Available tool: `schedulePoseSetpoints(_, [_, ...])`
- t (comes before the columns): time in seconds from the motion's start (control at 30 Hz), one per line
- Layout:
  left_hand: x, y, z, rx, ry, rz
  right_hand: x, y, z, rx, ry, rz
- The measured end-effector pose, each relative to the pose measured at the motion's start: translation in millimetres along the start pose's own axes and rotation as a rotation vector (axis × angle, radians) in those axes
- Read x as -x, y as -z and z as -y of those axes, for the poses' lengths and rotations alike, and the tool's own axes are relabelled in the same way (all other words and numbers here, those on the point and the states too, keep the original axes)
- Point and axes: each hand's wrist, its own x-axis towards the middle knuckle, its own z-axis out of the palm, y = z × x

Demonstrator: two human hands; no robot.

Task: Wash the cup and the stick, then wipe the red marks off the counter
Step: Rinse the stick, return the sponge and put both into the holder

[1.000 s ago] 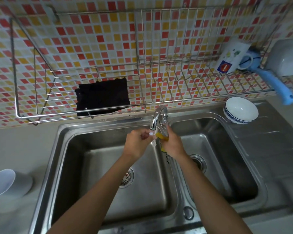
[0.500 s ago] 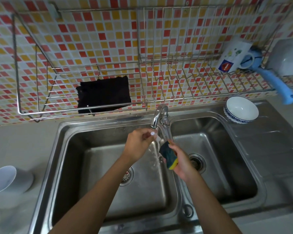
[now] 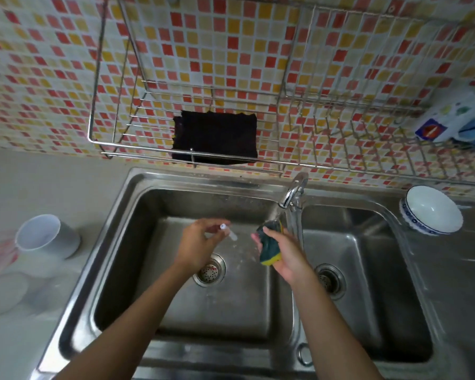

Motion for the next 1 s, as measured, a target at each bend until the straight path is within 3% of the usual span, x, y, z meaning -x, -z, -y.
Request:
schedulePoseSetpoints(0.3, [33.2,20.0,40.5,0.046,0.193,-0.101,-4.3,-1.8,-12.3,0.277,0.133,-0.041])
schedulePoseSetpoints(0.47, [33.1,16.5,35.1,0.057,0.187,-0.117,-9.5,0.3,-16.9,0.338,0.187,-0.1])
schedulePoseSetpoints(0.63, [27.5,10.7,22.9,0.063,0.189,-0.105,-15.6,10.5,-7.3,0.255,0.112,-0.173])
schedulePoseSetpoints(0.77, [25.5,6.2,17.6,0.062,0.19,-0.09,-29.5,12.2,10.6,0.378,0.242,-0.258])
schedulePoseSetpoints(1.0, [21.9,5.6,13.5,0.05,0.185,-0.078,-48.5,12.0,42.2,0.555,0.214,-0.179])
